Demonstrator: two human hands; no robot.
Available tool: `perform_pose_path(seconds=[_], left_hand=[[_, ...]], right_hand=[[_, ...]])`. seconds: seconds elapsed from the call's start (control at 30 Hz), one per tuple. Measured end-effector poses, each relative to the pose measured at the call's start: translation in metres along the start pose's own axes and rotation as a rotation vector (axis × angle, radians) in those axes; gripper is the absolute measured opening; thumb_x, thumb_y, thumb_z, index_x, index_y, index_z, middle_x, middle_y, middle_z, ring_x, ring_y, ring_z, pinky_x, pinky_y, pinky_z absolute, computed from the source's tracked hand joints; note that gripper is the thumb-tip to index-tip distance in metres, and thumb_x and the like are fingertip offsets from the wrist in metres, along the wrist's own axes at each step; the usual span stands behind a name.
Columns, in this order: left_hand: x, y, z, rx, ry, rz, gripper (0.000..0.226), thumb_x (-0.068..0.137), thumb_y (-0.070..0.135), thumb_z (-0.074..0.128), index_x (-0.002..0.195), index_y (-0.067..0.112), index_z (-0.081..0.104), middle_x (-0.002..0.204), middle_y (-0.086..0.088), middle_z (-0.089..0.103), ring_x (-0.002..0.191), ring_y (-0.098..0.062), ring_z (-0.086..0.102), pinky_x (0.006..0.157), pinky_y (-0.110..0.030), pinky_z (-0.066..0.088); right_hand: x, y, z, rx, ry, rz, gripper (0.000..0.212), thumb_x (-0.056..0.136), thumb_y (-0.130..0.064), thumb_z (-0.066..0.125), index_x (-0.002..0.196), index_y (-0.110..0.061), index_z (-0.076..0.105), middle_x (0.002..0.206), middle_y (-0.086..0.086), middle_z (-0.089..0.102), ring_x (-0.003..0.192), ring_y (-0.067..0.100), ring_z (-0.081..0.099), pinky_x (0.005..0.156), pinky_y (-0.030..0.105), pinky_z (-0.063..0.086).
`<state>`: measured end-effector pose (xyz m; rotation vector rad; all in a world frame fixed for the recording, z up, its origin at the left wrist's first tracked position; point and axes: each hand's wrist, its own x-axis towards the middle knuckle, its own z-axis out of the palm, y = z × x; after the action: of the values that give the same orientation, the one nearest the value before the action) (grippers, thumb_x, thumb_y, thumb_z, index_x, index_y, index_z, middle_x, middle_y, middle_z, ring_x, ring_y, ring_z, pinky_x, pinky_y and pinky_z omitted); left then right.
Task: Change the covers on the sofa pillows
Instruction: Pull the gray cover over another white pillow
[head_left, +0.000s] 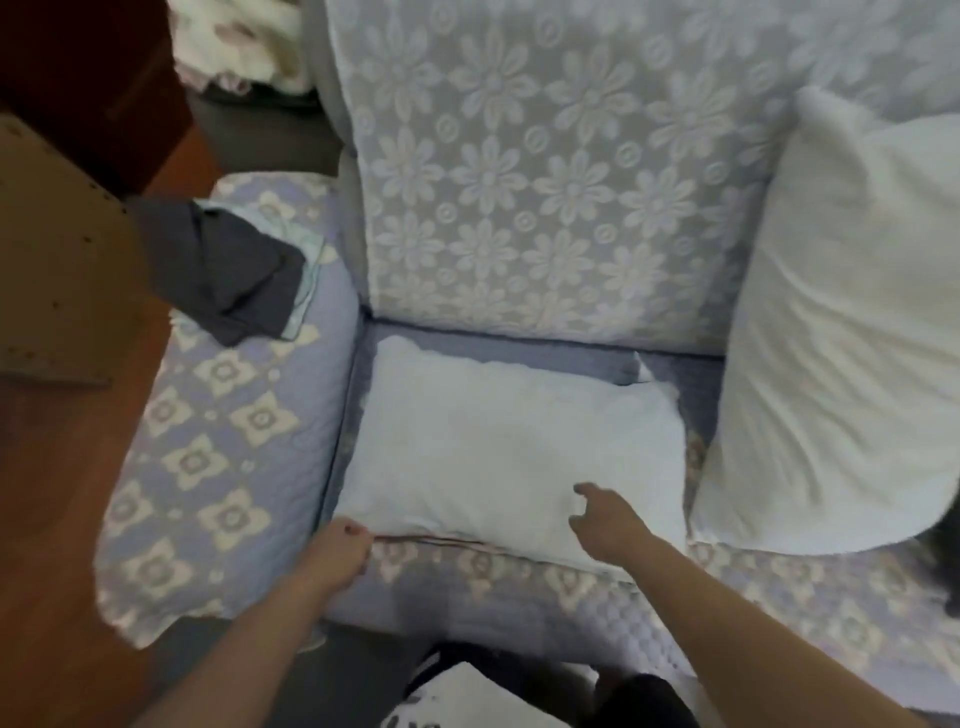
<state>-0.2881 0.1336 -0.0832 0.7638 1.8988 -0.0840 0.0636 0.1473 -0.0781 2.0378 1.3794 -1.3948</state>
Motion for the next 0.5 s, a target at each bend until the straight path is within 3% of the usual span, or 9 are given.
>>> perform_pose_path(seconds=[0.07,0.13,0.2,0.27,0.3,0.4,0.5], left_hand=[[0.022,0.01,-0.024,0.042,0.024,0.029,0.015,0.086,0.015,0.054,0.072,0.012,0.057,0.073,-0.019,0.067,0.071,-0.031,0.066,0.059,-0.027,0.042],[0.035,0.032,-0.035,0.086,0.064,0.09,0.02,0.093,0.013,0.053,0.074,0.018,0.049,0.078,-0.009,0.058,0.083,-0.027,0.06,0.062,-0.028,0.041],[0.075,0.041,-0.055,0.113,0.14,0.132,0.01,0.099,0.022,0.053,0.106,0.014,0.056,0.111,-0.011,0.059,0.106,-0.028,0.056,0.086,-0.033,0.046],[0.117,0.048,-0.072,0.133,0.322,0.179,0.049,0.1,0.026,0.055,0.144,0.009,0.041,0.144,-0.019,0.042,0.128,-0.036,0.047,0.107,-0.041,0.041],[0.134,0.054,-0.082,0.16,0.43,0.229,0.058,0.099,0.026,0.056,0.15,0.01,0.035,0.149,-0.021,0.035,0.131,-0.039,0.044,0.11,-0.045,0.04],[0.19,0.075,-0.121,0.267,0.695,0.474,0.07,0.095,0.026,0.063,0.154,0.013,0.028,0.15,-0.024,0.027,0.126,-0.045,0.045,0.102,-0.05,0.045],[0.232,0.103,-0.153,0.352,0.738,0.517,0.074,0.097,0.033,0.062,0.157,0.019,0.02,0.154,-0.02,0.021,0.103,-0.045,0.056,0.079,-0.045,0.047]], right_hand=[[0.023,-0.033,0.004,-0.013,0.036,-0.018,0.057,0.099,-0.024,0.051,0.152,-0.014,0.034,0.142,0.017,0.05,0.123,0.03,0.056,0.1,0.031,0.043],[0.037,-0.052,-0.005,-0.018,0.084,-0.033,0.059,0.099,-0.025,0.052,0.153,-0.013,0.033,0.147,0.018,0.045,0.131,0.031,0.049,0.105,0.03,0.04],[0.077,-0.087,0.0,0.008,0.138,-0.052,0.064,0.097,-0.03,0.055,0.155,-0.015,0.03,0.152,0.019,0.038,0.137,0.034,0.043,0.112,0.034,0.036],[0.11,-0.115,0.004,0.041,0.192,-0.052,0.074,0.096,-0.043,0.057,0.157,-0.019,0.023,0.157,0.019,0.027,0.139,0.04,0.037,0.117,0.041,0.031],[0.127,-0.126,0.01,0.053,0.202,-0.04,0.081,0.094,-0.051,0.058,0.158,-0.022,0.018,0.159,0.017,0.02,0.141,0.042,0.033,0.118,0.043,0.027],[0.174,-0.138,0.043,0.052,0.183,0.009,0.097,0.087,-0.067,0.057,0.159,-0.03,0.004,0.162,0.012,0.005,0.145,0.044,0.019,0.12,0.049,0.019],[0.205,-0.127,0.067,0.039,0.242,0.051,0.099,0.085,-0.068,0.058,0.158,-0.035,-0.001,0.161,0.009,0.006,0.145,0.044,0.017,0.119,0.052,0.018]])
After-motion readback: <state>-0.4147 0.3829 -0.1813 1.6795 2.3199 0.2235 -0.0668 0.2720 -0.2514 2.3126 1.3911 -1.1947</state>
